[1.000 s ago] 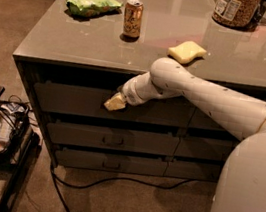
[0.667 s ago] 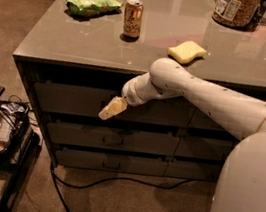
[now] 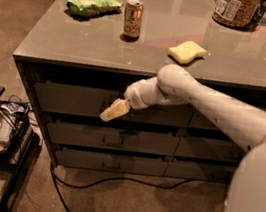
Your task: Open top drawer
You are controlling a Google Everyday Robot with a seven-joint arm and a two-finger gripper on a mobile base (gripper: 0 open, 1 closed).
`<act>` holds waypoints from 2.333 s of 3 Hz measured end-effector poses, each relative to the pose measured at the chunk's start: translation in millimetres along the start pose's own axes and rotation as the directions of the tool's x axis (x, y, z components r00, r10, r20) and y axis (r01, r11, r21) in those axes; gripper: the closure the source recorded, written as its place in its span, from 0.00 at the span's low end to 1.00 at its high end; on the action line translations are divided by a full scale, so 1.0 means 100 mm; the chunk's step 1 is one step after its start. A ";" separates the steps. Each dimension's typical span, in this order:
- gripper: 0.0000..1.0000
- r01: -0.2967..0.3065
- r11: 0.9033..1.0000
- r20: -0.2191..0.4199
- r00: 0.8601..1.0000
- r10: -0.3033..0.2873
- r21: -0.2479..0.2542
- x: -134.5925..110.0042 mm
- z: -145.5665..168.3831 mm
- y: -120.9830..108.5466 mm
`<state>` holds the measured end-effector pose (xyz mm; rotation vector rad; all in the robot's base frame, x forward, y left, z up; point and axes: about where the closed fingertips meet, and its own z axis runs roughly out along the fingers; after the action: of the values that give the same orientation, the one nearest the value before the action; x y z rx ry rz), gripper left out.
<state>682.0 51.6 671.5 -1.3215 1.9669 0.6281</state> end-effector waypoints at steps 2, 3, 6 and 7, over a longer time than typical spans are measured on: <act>0.00 0.026 1.000 0.048 0.999 -0.025 -0.015 0.01 -0.04 0.05; 0.19 0.026 1.000 0.048 0.999 -0.025 -0.015 0.01 -0.04 0.05; 0.89 0.026 1.000 0.048 0.999 -0.025 -0.015 -0.01 -0.06 0.01; 1.00 0.026 1.000 0.048 0.999 -0.025 -0.015 -0.02 -0.07 -0.03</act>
Offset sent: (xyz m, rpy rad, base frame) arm -0.0064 -0.0017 0.0014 0.0502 -0.0202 0.0230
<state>683.5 46.6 677.2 -1.3271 1.9079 0.6582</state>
